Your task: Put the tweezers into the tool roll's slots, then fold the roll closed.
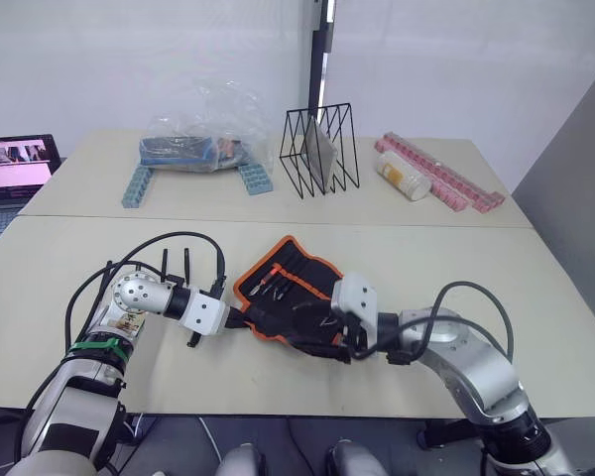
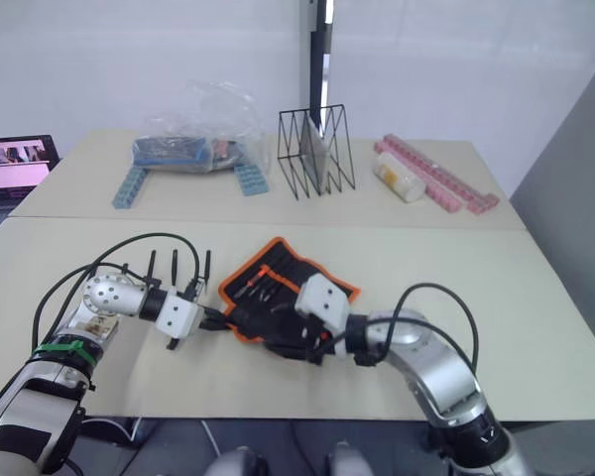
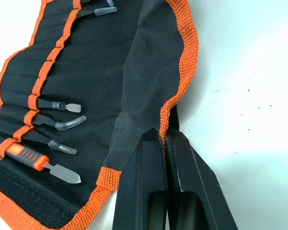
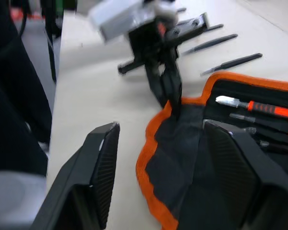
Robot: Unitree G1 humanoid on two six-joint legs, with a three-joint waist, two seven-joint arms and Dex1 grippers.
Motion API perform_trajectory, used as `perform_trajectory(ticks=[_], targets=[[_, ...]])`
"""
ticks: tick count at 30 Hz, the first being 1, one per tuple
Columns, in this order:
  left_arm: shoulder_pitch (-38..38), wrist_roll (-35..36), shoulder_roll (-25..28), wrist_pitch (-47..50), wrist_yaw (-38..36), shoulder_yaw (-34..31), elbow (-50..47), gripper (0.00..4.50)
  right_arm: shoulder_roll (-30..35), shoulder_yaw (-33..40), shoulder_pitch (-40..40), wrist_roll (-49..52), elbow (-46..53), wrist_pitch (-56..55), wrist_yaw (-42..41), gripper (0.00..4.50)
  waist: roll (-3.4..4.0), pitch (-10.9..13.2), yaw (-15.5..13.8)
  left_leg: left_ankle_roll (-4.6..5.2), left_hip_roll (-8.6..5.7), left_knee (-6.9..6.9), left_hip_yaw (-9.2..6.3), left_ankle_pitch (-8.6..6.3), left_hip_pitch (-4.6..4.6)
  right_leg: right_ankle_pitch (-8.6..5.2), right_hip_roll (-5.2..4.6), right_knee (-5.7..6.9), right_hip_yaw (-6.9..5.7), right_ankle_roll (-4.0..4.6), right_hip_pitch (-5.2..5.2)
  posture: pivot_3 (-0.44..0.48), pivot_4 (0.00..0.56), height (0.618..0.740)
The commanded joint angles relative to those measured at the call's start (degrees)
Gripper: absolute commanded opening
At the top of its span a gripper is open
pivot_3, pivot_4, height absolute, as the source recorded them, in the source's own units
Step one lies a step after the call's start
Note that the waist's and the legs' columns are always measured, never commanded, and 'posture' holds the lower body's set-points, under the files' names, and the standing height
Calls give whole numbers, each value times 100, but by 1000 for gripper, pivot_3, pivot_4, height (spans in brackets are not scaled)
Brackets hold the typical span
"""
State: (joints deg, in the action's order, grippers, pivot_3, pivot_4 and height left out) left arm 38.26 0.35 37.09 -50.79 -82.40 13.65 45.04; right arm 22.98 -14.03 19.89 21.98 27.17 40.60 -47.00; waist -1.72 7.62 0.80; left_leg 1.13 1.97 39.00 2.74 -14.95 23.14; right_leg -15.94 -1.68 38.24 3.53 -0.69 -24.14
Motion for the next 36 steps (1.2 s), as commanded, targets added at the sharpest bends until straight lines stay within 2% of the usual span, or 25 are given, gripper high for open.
perform_trajectory(ticks=[1, 8, 19, 20, 24, 27, 29, 32, 34, 36], targets=[[-10, -122, 130, -164, 2, 130, 155, 0, -179, -57, 53, -139, -293, -76, 381, 2357, 0, -1, -4, 0, -1, 0, 0, 0, 0, 0, -1, -1, 0, 0, 0, 0, 150, 737], [86, -112, 172, -245, 90, 172, 246, 0, -242, -535, -208, -693, -816, -712, 595, 18, -1, -2, 2, 0, -3, 1, 2, 0, 2, 0, 0, 0, 0, -1, -2, 0, 150, 737], [-20, 108, 286, -160, 100, 86, 163, 0, -162, -1030, -568, -1431, -2118, -964, 749, 18, -13, -22, 27, 0, 0, 2, 5, 0, -15, 0, 5, 3, 4, -1, 11, 0, 150, 737], [-65, 217, 312, -65, 18, 63, 74, 617, -151, -1055, -578, -1450, -2138, -977, 725, 0, -14, -26, 30, 0, 0, 1, 6, 0, -23, 0, 5, 3, 5, -1, 17, 0, 150, 737], [-354, 601, 567, 418, -175, -30, -559, 1860, -103, -1162, -576, -1514, -2178, -1001, 668, 0, -20, -35, 38, 1, 4, 0, 6, 0, -30, 0, 6, 6, 6, -1, 23, 0, 150, 737], [-823, 1050, 905, 1316, -242, -182, -1565, 2834, -91, -1224, -552, -1576, -2205, -1016, 653, 0, -21, -36, 53, 1, 8, -1, 6, -1, -30, 0, 6, 9, 7, 0, 21, 0, 150, 737], [-1167, 1460, 1143, 2348, -243, -325, -2347, 3501, -86, -1241, -538, -1590, -2216, -1009, 636, 0, -21, -36, 41, 0, 9, -1, 5, -1, -31, 0, 5, 16, 7, 0, 20, 0, 150, 737], [-1519, 2390, 1539, 4572, -67, -650, -3544, 4480, -86, -1289, -519, -1624, -2221, -999, 610, 0, -27, -40, 41, 0, 11, 0, 5, -1, -31, 0, 3, 21, 7, 0, 18, 0, 150, 737], [-1381, 3258, 1611, 6255, 389, -994, -4065, 4480, -93, -1321, -512, -1647, -2209, -983, 582, 0, -33, -43, 38, 0, 12, 1, 4, -1, -33, -1, 4, 25, 7, -1, 19, 0, 150, 737], [-1124, 3933, 1473, 7416, 890, -1346, -4256, 4480, -108, -1339, -507, -1664, -2206, -980, 564, 0, -36, -45, 23, 0, 11, 2, 2, -1, -44, -2, 5, 26, 5, -3, 31, 0, 150, 737]])
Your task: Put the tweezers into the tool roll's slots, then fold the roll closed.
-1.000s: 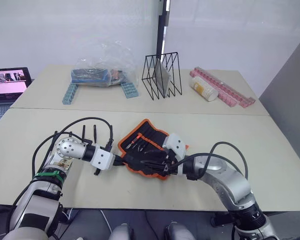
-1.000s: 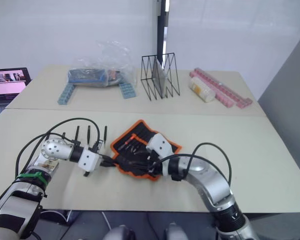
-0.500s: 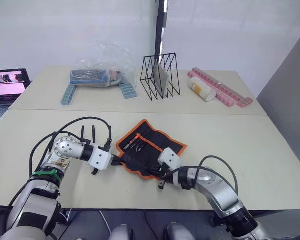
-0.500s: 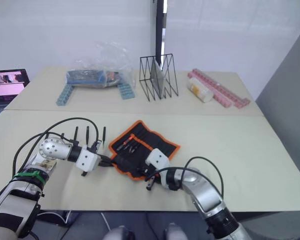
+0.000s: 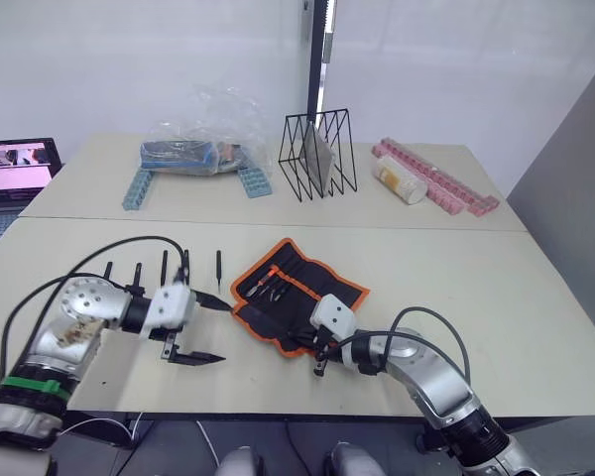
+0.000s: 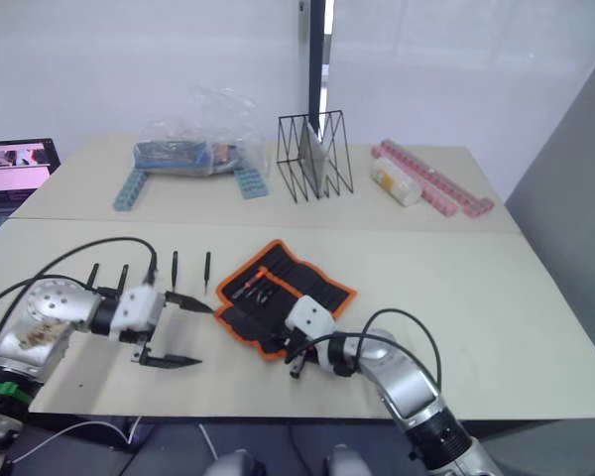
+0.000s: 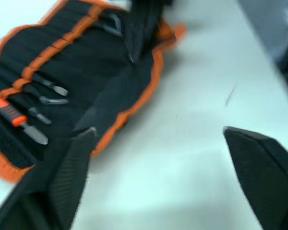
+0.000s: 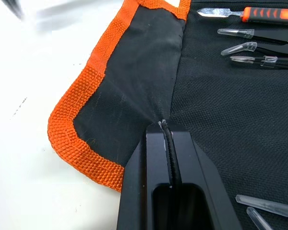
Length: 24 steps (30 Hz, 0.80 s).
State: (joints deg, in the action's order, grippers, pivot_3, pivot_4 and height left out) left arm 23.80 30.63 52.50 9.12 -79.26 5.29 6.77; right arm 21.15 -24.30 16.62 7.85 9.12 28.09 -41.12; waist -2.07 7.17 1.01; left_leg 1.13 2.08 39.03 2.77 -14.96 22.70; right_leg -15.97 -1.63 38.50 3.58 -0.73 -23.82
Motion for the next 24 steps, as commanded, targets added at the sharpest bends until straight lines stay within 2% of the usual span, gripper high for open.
perform_trajectory(ticks=[1, 4, 7, 14, 18, 24], targets=[[356, 987, -164, 1695, 787, -596, -493, 4480, 76, -323, -174, -261, -405, 261, -38, 0, -1, 0, 4, 0, 0, 0, -1, 0, -10, -1, 2, -3, -1, -1, 11, 0, 150, 737], [202, 1033, -521, 2141, 1283, -715, -711, 4480, 66, -348, -148, -283, -422, 248, -59, 0, 14, -5, 18, 12, -4, -13, 1, -13, -74, -7, 2, -30, 3, -4, 77, 0, 150, 737], [-68, 754, -1145, 2052, 1909, -678, -714, 3738, 76, -358, -103, -282, -438, 231, -103, 0, 15, -6, 26, 12, -5, -18, 3, -16, -79, -8, 5, -35, 8, -3, 80, 0, 150, 737], [-309, -121, -1952, 1555, 2680, -416, -767, 1403, 85, -378, -78, -306, -407, 260, -157, 0, 8, -9, 13, 10, -4, -18, 3, -16, -70, -6, 1, -35, 13, 0, 74, 0, 150, 737], [-731, -615, -1946, 1566, 2818, -71, -976, 71, 77, -389, -81, -321, -370, 302, -153, 0, 9, -9, 29, 8, -5, -21, 5, -18, -73, -6, -2, -36, 18, 0, 75, 0, 150, 737], [-1232, -1084, -1932, 1540, 3183, -24, -828, 28, 82, -385, -105, -332, -300, 349, -118, 0, 8, -12, 9, 5, -2, -27, 5, -19, -76, -6, -10, -39, 19, 1, 75, 0, 150, 737]])
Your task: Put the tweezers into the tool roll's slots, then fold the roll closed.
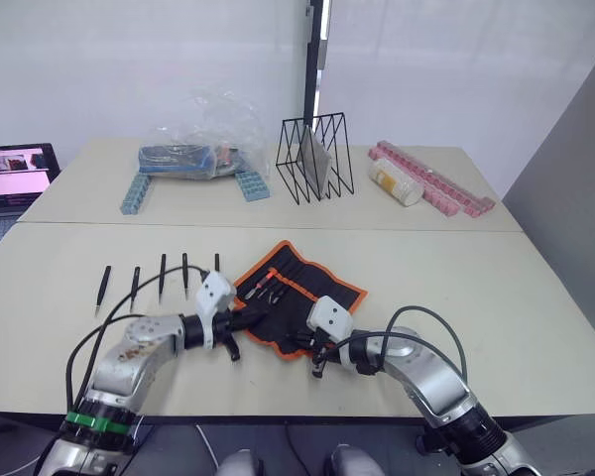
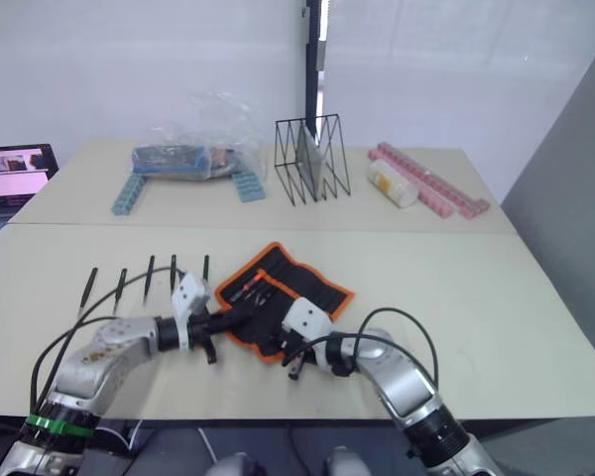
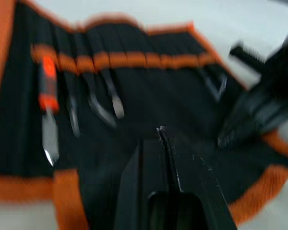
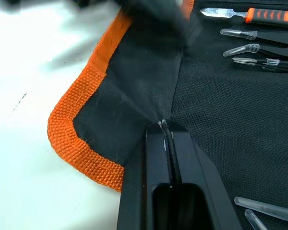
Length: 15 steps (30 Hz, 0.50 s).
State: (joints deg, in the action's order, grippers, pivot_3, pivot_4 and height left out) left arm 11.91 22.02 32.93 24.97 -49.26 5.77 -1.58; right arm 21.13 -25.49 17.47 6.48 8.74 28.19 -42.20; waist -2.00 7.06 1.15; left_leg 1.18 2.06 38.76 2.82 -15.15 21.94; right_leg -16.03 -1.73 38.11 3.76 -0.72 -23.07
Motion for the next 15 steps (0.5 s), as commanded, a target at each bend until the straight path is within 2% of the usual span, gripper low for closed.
perform_trajectory(ticks=[1, 7, 10, 15], targets=[[-49, -319, -26, -85, 295, -51, 96, 28, 76, -269, -191, -201, -246, 353, -9, 0, 2, -2, -3, 0, 0, 0, 0, 0, -5, 0, -2, 0, 0, 0, 3, 0, 150, 737], [22, -564, -347, -181, 629, -11, 375, 28, 105, -287, -136, -262, -116, 356, -89, 0, 14, -36, -22, 0, -9, -4, 1, 0, -16, 0, -49, -3, -12, 0, 14, 0, 150, 737], [74, -338, -479, -68, 661, -264, 397, 28, 122, -275, -62, -271, -63, 403, -140, 0, 20, -43, -22, 0, -13, -3, 1, 0, -27, -1, -52, -7, -14, -1, 31, 0, 150, 737], [121, -251, -396, 29, 565, -440, 433, 28, 152, -314, -55, -318, -93, 400, -166, 0, 20, -42, -18, 0, -12, -6, 0, -1, -40, -2, -52, -13, -18, -1, 45, 0, 150, 737]])
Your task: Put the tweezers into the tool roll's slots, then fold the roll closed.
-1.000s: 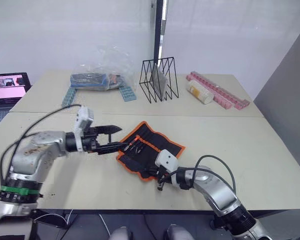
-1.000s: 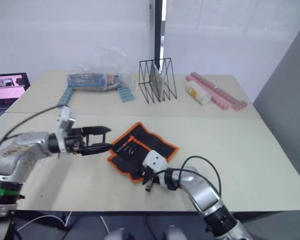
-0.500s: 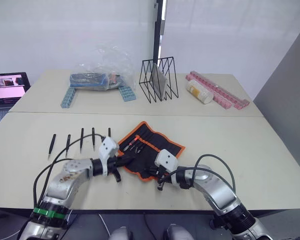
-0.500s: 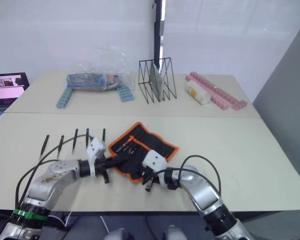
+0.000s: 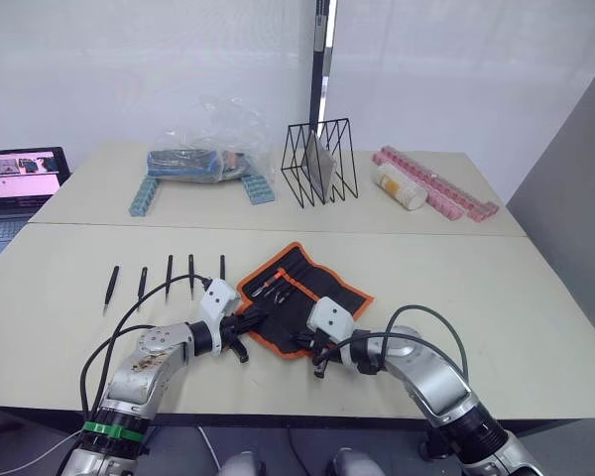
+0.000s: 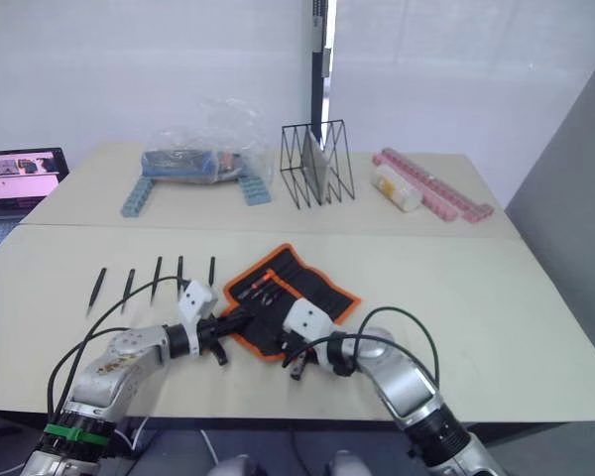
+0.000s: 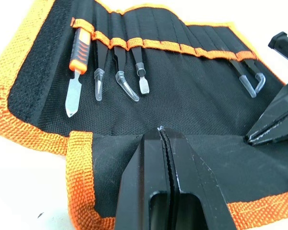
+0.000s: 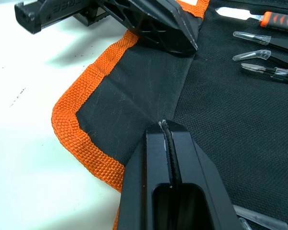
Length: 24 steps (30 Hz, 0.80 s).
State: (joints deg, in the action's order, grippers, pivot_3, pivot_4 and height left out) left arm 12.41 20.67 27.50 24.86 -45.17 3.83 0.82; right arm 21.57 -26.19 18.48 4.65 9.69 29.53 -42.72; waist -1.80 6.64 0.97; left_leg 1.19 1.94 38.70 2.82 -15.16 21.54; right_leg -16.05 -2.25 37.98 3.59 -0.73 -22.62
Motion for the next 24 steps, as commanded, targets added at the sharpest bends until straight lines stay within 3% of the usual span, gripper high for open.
perform_trajectory(ticks=[1, 10, 24], targets=[[60, -207, 195, 5, 157, -209, 270, 28, 105, -246, -151, -136, -194, 266, -108, 0, 0, 0, 4, 0, 0, -1, 0, 0, 0, 0, 0, 0, 0, 0, 0, 0, 150, 737], [-113, -331, 344, 120, -29, 110, 404, 28, -745, 173, 487, 317, 80, 639, 143, 0, 1, 1, 116, -1, 2, -23, 0, 0, -18, -5, -5, 1, 3, 9, 5, 0, 150, 737], [-169, -374, 362, -2, -51, 167, 379, 28, -1480, -131, 1252, -276, -1765, -22, 474, 0, 2, 1, 149, -3, 0, -53, -2, 1, -19, -5, -34, -12, 3, 9, -2, 0, 150, 737]])
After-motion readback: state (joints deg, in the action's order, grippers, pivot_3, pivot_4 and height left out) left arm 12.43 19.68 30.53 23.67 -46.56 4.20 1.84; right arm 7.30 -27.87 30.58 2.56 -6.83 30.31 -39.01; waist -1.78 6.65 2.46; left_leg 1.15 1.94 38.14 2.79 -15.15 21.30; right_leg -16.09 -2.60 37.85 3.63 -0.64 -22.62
